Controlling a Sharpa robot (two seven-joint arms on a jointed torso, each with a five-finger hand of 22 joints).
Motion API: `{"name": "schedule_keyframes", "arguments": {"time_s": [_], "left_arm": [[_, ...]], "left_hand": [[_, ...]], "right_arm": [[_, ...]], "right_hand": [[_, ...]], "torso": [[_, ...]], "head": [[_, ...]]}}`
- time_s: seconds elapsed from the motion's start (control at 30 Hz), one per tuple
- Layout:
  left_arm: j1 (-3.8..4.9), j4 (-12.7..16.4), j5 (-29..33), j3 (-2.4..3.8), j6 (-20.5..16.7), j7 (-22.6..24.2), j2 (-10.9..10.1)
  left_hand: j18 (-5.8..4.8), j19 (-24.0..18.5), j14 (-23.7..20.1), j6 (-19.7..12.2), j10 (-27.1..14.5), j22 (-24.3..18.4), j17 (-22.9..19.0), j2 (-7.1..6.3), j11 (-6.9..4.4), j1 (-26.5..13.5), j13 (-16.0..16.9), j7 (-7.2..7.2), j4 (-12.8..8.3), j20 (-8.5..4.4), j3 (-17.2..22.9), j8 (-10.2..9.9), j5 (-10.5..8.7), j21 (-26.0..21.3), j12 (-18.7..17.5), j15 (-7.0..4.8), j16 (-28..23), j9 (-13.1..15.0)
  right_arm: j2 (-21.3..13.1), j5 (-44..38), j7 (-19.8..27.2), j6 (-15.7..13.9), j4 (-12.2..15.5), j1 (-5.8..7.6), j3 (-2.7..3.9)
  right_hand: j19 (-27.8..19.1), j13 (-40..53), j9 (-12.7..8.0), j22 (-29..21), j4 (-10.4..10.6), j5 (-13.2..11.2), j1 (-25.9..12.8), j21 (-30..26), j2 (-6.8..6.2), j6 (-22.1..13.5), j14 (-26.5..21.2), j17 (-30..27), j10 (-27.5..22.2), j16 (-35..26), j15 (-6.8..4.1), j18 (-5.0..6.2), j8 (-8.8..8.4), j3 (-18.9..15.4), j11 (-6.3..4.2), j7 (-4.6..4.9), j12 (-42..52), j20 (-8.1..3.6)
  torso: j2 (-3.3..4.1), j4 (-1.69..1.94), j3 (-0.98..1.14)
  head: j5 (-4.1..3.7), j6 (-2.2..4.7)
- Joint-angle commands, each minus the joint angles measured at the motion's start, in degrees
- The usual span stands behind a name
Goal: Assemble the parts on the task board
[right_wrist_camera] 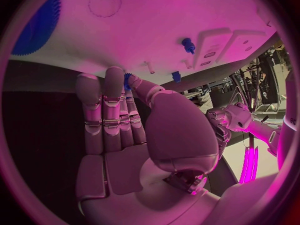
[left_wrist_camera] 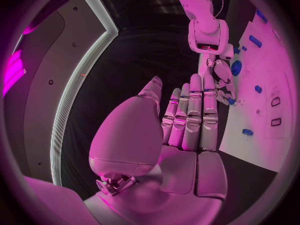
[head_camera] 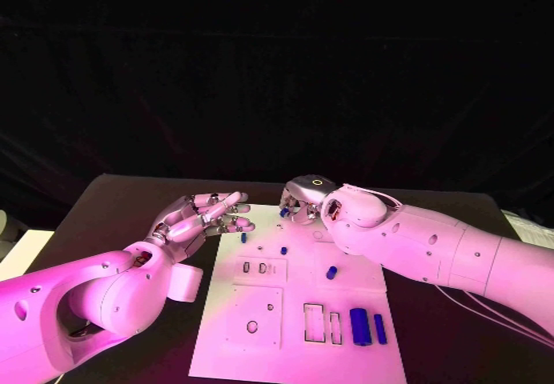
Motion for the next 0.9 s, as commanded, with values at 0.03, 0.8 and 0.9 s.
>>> {"name": "schedule_keyframes", "arguments": {"time_s": [0.03, 0.8, 0.9], "left_arm": [[0.1, 0.19, 0.1, 0.05, 1.05, 0.27, 0.07], [0.13, -0.23, 0.11, 0.04, 1.35, -0.17, -0.11], [0.13, -0.33, 0.11, 0.04, 1.29, -0.28, -0.35]], "left_hand": [[0.25, 0.34, 0.31, -0.1, -0.32, -0.09, 0.06, 0.12, 0.18, -0.29, -0.08, 0.18, -0.15, -0.01, -0.18, -0.33, -0.05, -0.14, -0.1, -0.08, -0.36, -0.09], [0.24, 0.38, 0.31, -0.12, -0.36, -0.13, 0.21, 0.14, 0.21, -0.3, -0.08, 0.2, -0.22, 0.01, -0.24, -0.42, -0.14, -0.18, -0.22, -0.06, -0.44, -0.08], [0.24, 0.41, 0.29, -0.13, -0.37, -0.18, 0.36, 0.16, 0.22, -0.21, -0.08, 0.21, -0.35, 0.02, -0.27, -0.5, -0.41, -0.23, -0.33, -0.04, -0.53, -0.07]], "right_arm": [[0.38, -1.33, -1.69, 1.13, -0.36, -0.15, -0.1], [-3.89, 2.19, -1.45, -3.99, 4.5, -0.4, 0.05], [-7.45, 4.97, -1.59, -4.2, 7.79, -0.43, 0.54]], "right_hand": [[-0.65, -0.11, 0.06, 0.18, 0.46, -0.31, -0.01, 0.4, -0.74, -0.24, 0.27, 0.14, -0.68, 0.47, 0.49, -0.76, 0.13, -0.04, -0.07, 0.06, -0.02, -0.01], [-3.29, 0.17, -1.91, -0.56, 4.37, 1.28, 1.42, 0.78, -2.81, -9.61, -0.28, -0.35, -9.05, 0.53, 2.01, -0.31, 0.58, -7.28, 1.84, 1.96, 2.12, 1.62], [-1.32, 0.61, -1.97, 4.61, 4.85, 1.72, 1.38, 4.6, -2.87, -9.37, 0.61, 0.19, -5.08, 1.77, 1.46, -1.08, 0.4, -6.87, 1.07, 1.58, 3.6, 1.27]], "torso": [[0.03, 0.03, -0.02], [0.12, -0.07, 0.03], [0.12, -0.3, 0.02]], "head": [[-0.02, 0.04], [0.01, 0.26], [-0.07, 0.41]]}}
